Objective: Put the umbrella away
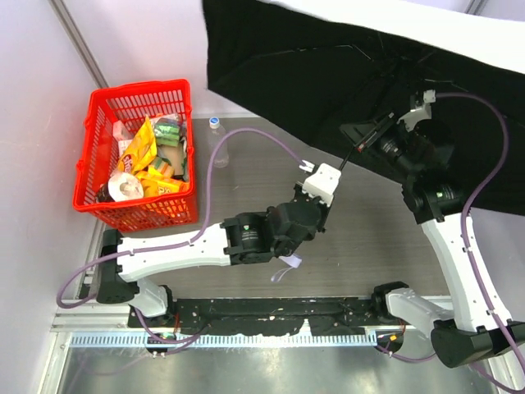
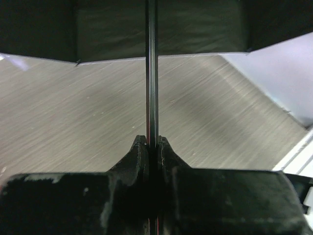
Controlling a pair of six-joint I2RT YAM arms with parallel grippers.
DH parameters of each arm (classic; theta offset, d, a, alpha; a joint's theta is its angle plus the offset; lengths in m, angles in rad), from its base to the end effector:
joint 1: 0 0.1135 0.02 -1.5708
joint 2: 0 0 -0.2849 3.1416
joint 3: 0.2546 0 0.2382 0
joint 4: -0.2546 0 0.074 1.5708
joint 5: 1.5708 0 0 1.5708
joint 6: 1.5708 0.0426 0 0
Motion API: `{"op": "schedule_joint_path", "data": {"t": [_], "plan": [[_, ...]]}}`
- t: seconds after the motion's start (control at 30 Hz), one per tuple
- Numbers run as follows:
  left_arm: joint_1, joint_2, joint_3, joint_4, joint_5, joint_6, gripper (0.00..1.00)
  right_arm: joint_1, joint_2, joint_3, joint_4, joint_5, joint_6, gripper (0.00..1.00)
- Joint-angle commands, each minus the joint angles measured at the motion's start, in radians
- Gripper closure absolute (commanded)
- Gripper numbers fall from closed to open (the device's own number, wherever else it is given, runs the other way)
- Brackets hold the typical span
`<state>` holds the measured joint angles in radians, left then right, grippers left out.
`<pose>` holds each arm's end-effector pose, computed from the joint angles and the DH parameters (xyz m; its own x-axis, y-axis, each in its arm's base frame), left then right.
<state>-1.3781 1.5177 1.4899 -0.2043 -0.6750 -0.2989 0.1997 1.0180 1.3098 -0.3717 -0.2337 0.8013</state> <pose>0.0915 -0.3299 0.4269 -0.2334 -0.0040 -0.9724 0.6080 0.7798 -0.1492 0.1833 0.0472 0.4705 -0.3555 0.6410 -0.6803 -0.2355 0.6429 0.7288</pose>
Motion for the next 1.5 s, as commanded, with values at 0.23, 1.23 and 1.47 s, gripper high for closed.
{"op": "schedule_joint_path", "data": {"t": [0.23,1.23,1.47], "plan": [[0.072,-0.172,-0.050,-0.017,0.286,-0.196,0.26,0.001,-0.047,-0.331,0.956,-0.381,0.252,1.00],[0.145,-0.099,-0.017,-0.016,0.226,-0.269,1.00,0.003,-0.105,-0.161,0.346,0.027,0.099,0.48],[0.088,-0.033,0.064,-0.004,-0.024,-0.100,1.00,0.003,-0.053,-0.136,0.356,0.195,0.148,0.30]]}}
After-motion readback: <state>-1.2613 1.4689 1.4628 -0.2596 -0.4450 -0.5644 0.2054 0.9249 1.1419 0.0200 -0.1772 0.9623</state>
